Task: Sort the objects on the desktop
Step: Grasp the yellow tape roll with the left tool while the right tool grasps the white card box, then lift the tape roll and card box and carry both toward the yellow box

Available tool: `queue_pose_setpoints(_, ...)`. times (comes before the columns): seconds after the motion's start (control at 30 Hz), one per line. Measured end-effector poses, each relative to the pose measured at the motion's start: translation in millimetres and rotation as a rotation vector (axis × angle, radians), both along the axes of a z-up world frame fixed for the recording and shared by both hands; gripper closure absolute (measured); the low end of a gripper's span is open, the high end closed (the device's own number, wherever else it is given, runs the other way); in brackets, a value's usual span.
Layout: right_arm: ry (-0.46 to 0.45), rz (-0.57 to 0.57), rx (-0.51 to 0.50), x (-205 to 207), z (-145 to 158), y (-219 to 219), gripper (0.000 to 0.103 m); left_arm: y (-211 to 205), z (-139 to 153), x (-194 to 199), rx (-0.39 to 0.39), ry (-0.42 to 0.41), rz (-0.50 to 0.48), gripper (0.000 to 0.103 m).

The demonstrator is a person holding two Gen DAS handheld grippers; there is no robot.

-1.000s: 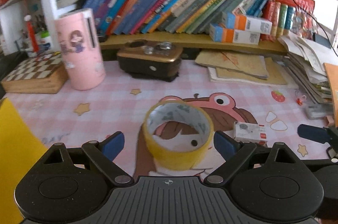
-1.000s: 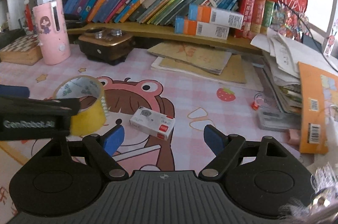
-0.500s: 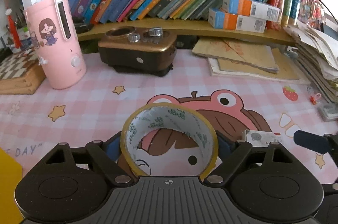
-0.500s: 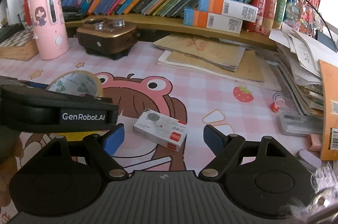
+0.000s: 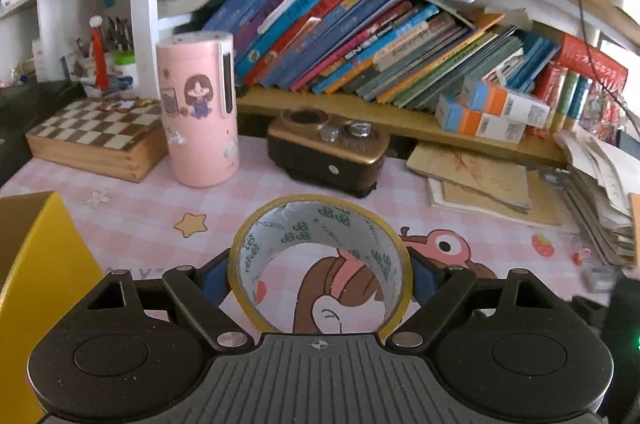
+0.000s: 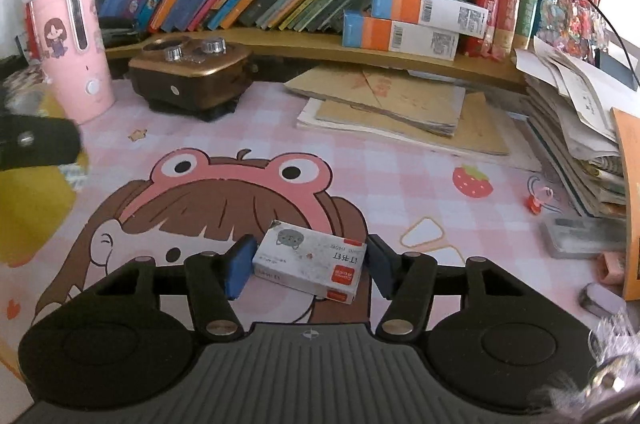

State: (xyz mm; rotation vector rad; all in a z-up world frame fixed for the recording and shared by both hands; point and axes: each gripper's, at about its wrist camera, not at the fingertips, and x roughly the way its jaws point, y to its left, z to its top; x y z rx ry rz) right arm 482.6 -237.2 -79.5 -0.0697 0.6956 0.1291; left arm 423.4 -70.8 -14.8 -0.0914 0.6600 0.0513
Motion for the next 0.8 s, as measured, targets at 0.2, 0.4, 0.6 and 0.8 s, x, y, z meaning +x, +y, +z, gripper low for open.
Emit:
queue_pose_setpoints(0.2, -0.026, 0.039, 0.016, -10, 19, -4, 0.047, 3, 8, -24, -0.022, 0.000, 0.003, 0.016)
queue_pose_setpoints(0.4, -0.018, 0.092, 0.048, -29, 46, -9, 0.046, 3, 22, -56, -0.043, -0.018, -0.010, 0.016)
queue_pose_setpoints(0.6, -0.011, 0.170, 0.052, -62, 73, -6, 0.046, 8, 41, -98, -0.082, -0.044, -0.025, 0.016)
queue_pose_setpoints(0.8, 0.003, 0.234, 0.078, -110, 95, -1, 0.046, 21, 53, -147, -0.116, -0.056, -0.037, 0.016)
